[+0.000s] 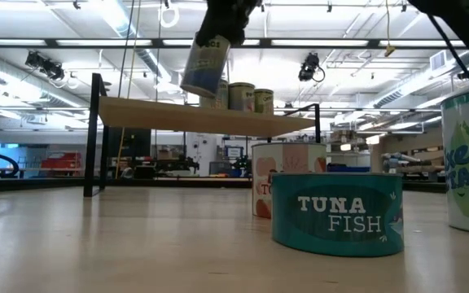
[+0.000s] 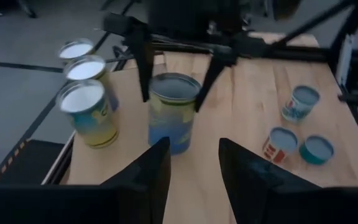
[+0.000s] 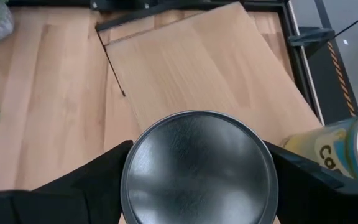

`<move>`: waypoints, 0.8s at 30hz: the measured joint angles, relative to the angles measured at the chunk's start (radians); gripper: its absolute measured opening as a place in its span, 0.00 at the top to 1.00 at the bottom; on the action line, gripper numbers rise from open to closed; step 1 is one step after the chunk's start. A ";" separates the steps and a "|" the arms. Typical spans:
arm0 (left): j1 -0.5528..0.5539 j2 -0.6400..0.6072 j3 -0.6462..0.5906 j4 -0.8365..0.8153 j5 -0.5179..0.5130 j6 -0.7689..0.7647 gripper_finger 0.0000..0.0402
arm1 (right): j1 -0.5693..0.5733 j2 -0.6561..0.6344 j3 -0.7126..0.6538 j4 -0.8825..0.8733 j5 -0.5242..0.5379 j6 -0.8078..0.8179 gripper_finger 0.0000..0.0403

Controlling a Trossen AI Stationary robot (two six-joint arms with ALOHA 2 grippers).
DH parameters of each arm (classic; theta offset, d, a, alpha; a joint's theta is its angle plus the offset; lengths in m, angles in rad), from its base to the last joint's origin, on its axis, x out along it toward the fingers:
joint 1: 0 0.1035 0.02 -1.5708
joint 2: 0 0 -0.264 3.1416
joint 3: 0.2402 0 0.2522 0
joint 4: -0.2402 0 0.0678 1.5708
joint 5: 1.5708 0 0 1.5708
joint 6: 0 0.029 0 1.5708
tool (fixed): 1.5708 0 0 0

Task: Pick and place cans onto a shelf
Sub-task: Put the large canned peas on the shelf

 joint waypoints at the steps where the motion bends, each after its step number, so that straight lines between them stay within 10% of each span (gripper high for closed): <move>1: 0.006 -0.014 -0.011 0.007 -0.003 -0.014 0.65 | -0.003 0.006 0.001 0.002 0.000 -0.007 0.20; 24: 0.036 -0.070 -0.074 0.006 -0.024 -0.123 0.65 | -0.045 0.040 0.000 0.023 0.023 -0.100 0.05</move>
